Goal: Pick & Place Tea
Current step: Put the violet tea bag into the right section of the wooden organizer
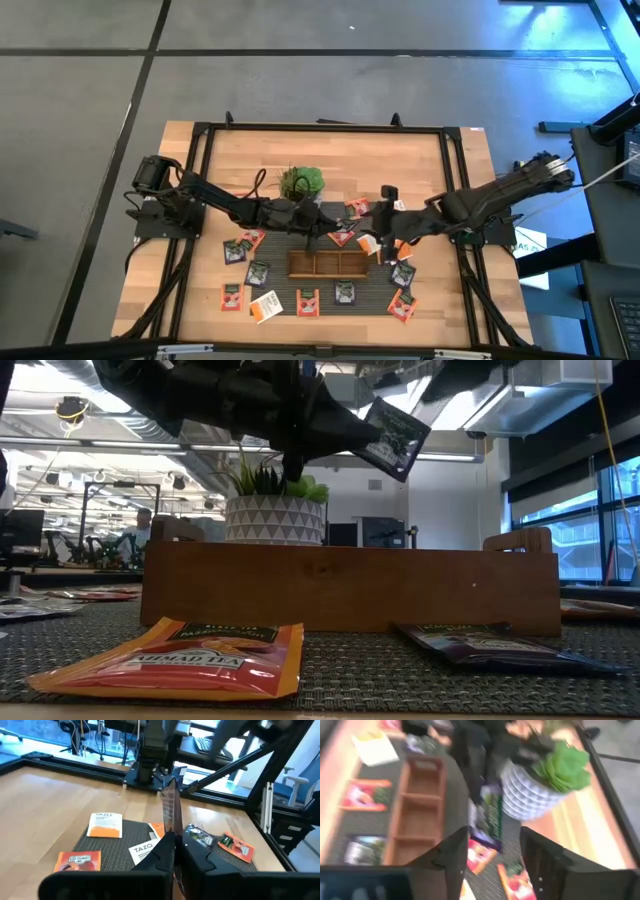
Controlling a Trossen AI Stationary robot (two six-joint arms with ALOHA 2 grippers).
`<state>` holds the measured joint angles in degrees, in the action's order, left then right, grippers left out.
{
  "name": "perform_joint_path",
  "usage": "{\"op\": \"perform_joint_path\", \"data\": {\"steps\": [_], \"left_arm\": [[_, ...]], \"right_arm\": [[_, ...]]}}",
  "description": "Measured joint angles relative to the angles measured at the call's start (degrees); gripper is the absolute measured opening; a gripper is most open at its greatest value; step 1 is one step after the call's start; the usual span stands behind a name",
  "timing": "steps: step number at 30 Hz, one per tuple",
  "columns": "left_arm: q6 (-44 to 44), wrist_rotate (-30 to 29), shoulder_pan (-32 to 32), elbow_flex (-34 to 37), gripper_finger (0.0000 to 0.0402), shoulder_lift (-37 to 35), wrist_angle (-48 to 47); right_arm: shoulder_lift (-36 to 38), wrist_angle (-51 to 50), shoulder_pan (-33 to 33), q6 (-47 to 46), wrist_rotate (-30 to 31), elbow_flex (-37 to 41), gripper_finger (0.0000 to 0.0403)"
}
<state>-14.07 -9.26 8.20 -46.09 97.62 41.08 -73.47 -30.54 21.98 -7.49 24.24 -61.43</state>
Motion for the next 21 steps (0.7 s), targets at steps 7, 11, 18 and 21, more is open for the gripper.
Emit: {"op": "perform_joint_path", "data": {"steps": [7,11,18,21], "left_arm": [[5.38,1.34,0.36,0.00,0.0009,0.00,1.65],[8.13,1.51,1.00,0.02,0.0010,0.00,3.28],[9.49,1.51,1.56,0.02,0.0011,0.00,5.23],[9.46,1.49,1.56,0.02,0.0015,-0.02,5.11]], "right_arm": [[-1.13,3.11,-0.78,-0.77,-0.51,0.04,0.0219],[-2.33,2.94,-1.90,-1.03,-1.01,0.11,0.0220],[-2.34,2.85,-3.06,-2.98,-5.06,0.13,0.0194],[-2.34,2.90,-3.06,-2.77,-5.06,0.13,0.0154]]}}
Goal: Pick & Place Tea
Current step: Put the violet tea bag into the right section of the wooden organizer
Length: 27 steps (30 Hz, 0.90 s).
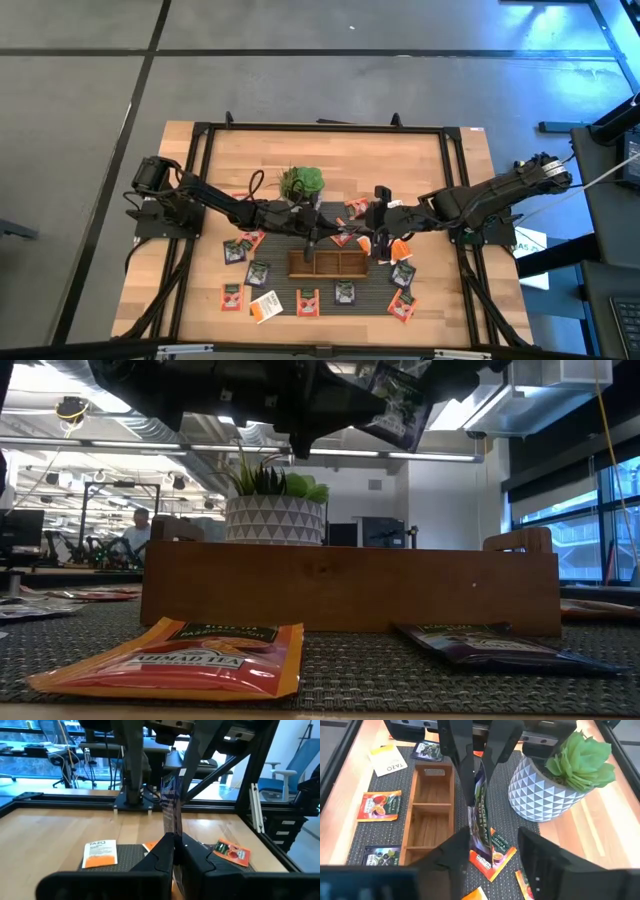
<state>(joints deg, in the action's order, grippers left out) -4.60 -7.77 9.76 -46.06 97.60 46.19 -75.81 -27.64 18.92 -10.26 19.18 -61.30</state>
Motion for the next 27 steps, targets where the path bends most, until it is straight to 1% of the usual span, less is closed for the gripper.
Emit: {"op": "perform_joint_path", "data": {"steps": [3,8,9,13,16,18,20,22,27], "left_arm": [[-0.07,0.00,0.00,0.00,0.0016,0.00,0.02],[-0.13,0.00,0.00,0.00,0.0016,0.00,0.24],[-0.13,0.02,0.00,0.00,0.0017,0.00,0.26],[-0.13,0.01,0.00,0.00,0.0017,0.00,0.23],[-0.13,-0.07,0.00,0.00,0.0018,0.00,0.01],[-0.13,-0.03,-0.02,-0.02,0.0024,-0.58,-0.78],[-0.17,0.65,-0.03,-0.02,0.0038,-2.02,-3.95],[-0.98,1.65,0.05,-0.02,0.0059,-4.03,-9.04],[-4.39,0.91,0.75,0.05,0.0104,-11.62,-21.71]], "right_arm": [[0.00,0.01,0.00,0.04,-0.01,0.00,0.0105],[0.00,-0.02,-0.09,0.13,-3.48,0.00,0.0019],[0.00,0.00,-0.09,0.22,-3.73,0.00,0.0010],[0.00,-0.06,-0.13,-0.01,-3.67,0.00,0.0010],[0.09,-0.39,-0.11,0.24,-2.47,0.00,0.0006],[0.49,-0.59,-0.12,0.26,-2.08,0.00,0.0006],[1.23,-1.46,-0.11,0.11,-1.86,0.00,0.0006],[1.54,-1.62,-0.11,0.04,-1.80,-0.01,0.0005],[1.64,-2.85,0.12,-2.19,-2.04,0.00,0.0004]]}}
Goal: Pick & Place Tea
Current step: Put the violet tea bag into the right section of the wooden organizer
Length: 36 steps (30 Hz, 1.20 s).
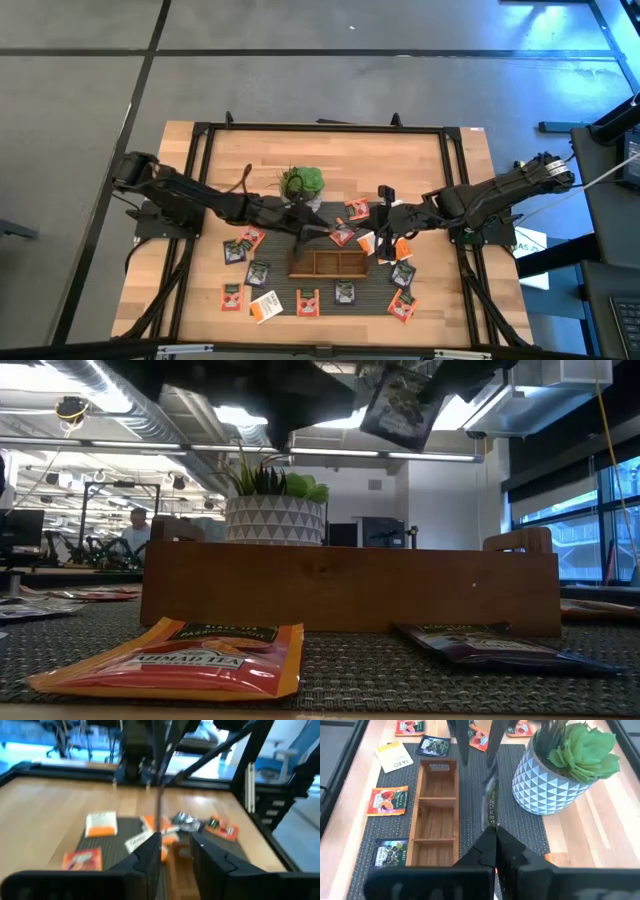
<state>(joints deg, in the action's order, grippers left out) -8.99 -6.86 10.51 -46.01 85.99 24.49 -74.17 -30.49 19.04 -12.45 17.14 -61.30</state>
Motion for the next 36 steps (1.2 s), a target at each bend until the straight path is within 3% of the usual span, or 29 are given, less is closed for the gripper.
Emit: {"op": "perform_joint_path", "data": {"steps": [4,10,13,22,36], "left_arm": [[-0.72,-1.68,2.68,1.51,0.0120,-4.67,-1.88],[-1.09,-15.93,8.36,6.73,0.0122,-10.38,-0.94],[-1.64,-19.68,10.52,8.01,0.0119,-11.61,1.39],[-1.79,-20.28,12.82,8.04,0.0118,-11.53,1.36],[-1.77,-20.27,12.80,8.04,0.0119,-11.49,0.99]], "right_arm": [[-1.36,-0.16,1.56,-4.01,-1.50,0.00,0.0003],[-5.55,-0.56,4.60,-9.94,-4.19,0.00,0.0002],[-8.19,-1.13,5.68,-12.93,-5.93,0.00,0.0002],[-15.33,-1.26,6.19,-14.29,-7.36,0.00,0.0002],[-19.59,-3.12,5.22,-10.97,-6.29,0.00,0.0006]]}}
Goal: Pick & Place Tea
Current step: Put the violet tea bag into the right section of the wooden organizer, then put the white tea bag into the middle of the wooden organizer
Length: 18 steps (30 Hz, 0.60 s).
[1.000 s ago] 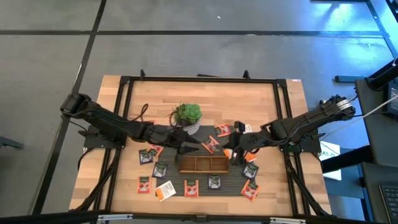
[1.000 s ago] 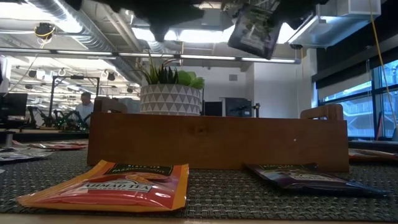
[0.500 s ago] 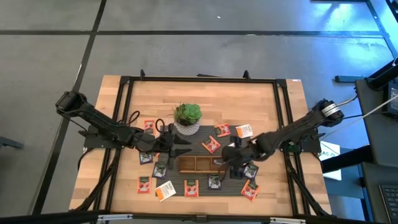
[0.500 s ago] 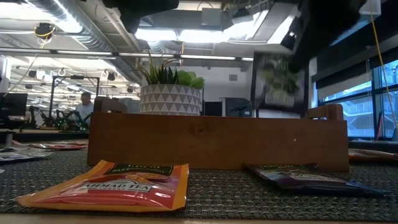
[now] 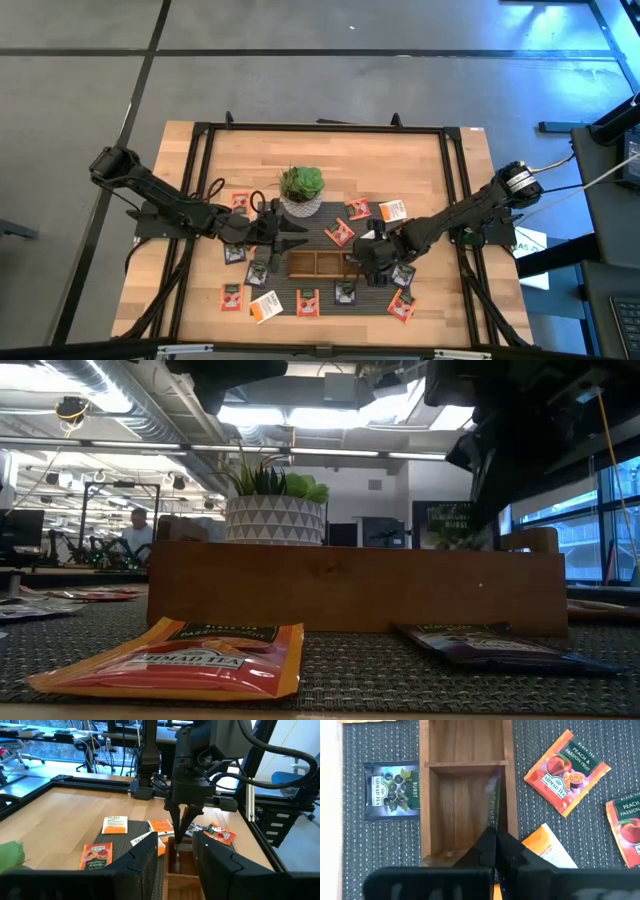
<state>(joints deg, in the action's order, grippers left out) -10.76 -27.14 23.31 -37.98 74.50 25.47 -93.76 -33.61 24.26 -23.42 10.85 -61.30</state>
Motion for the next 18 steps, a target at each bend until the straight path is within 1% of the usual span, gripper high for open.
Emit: {"op": "perform_joint_path", "data": {"steps": [3,7,10,13,16,18], "left_arm": [[0.03,0.00,0.00,0.00,0.0118,0.00,0.00],[0.87,0.00,0.00,0.00,0.0120,0.00,-0.02],[0.90,0.00,0.00,-0.02,0.0119,0.00,-0.02],[0.92,0.00,0.00,-0.02,0.0119,0.00,-0.02],[0.95,0.00,0.00,-0.02,0.0122,0.00,-0.04],[1.01,0.05,0.00,-0.02,0.0123,0.00,-0.04]], "right_arm": [[0.00,0.03,-0.05,0.22,0.01,0.00,0.0016],[0.00,0.05,-0.05,3.15,0.00,0.00,0.0038],[0.17,-0.04,-0.39,3.11,-0.08,0.00,0.0066],[1.07,-0.54,-1.06,3.02,-1.14,0.00,0.0102],[3.15,-1.42,-1.59,2.96,-1.31,-0.02,0.0132],[5.51,-1.69,-1.62,4.06,-1.31,-0.04,0.0144]]}}
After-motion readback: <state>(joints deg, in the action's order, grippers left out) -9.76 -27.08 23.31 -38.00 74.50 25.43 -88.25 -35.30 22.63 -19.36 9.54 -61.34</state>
